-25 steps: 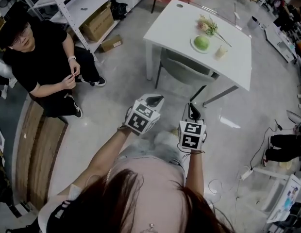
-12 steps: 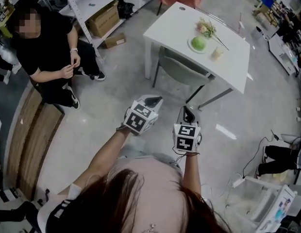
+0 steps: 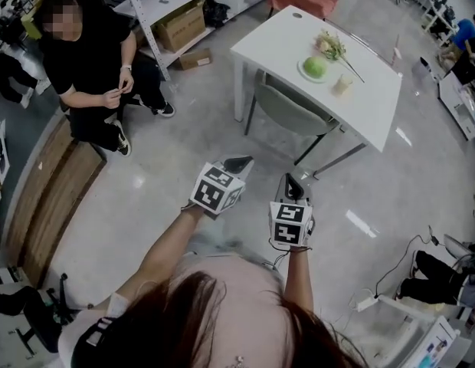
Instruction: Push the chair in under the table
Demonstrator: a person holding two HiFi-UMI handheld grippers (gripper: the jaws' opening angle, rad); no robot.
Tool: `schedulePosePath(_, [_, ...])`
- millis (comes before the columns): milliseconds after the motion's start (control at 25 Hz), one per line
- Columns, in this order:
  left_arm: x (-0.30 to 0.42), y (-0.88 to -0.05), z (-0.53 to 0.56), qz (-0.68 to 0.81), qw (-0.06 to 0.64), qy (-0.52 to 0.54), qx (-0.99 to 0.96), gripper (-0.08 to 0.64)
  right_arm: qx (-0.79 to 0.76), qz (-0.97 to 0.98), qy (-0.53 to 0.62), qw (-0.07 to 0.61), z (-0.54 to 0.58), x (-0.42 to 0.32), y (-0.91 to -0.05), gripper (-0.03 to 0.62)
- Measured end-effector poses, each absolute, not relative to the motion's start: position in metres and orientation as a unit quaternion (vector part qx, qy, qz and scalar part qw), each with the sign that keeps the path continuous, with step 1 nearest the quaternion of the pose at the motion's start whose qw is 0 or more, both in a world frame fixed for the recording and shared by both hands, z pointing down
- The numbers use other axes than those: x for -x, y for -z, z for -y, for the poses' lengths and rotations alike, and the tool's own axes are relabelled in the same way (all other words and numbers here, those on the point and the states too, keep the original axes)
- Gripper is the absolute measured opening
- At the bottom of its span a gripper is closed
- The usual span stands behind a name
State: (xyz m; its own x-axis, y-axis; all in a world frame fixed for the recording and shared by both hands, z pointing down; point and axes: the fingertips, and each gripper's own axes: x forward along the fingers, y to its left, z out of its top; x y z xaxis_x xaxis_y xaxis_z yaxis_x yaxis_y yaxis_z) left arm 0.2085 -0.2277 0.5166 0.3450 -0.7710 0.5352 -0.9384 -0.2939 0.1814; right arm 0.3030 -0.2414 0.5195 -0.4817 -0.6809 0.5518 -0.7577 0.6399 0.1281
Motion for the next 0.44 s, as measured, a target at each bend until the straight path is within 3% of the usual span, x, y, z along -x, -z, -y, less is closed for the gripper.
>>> schedulePosePath(440, [-0.204, -0.551, 0.258, 0.556, 0.267, -0.194, -0.763, 0.009, -0.406, 0.862, -0.077, 0.294, 0.286, -0.314, -0.550, 0.025])
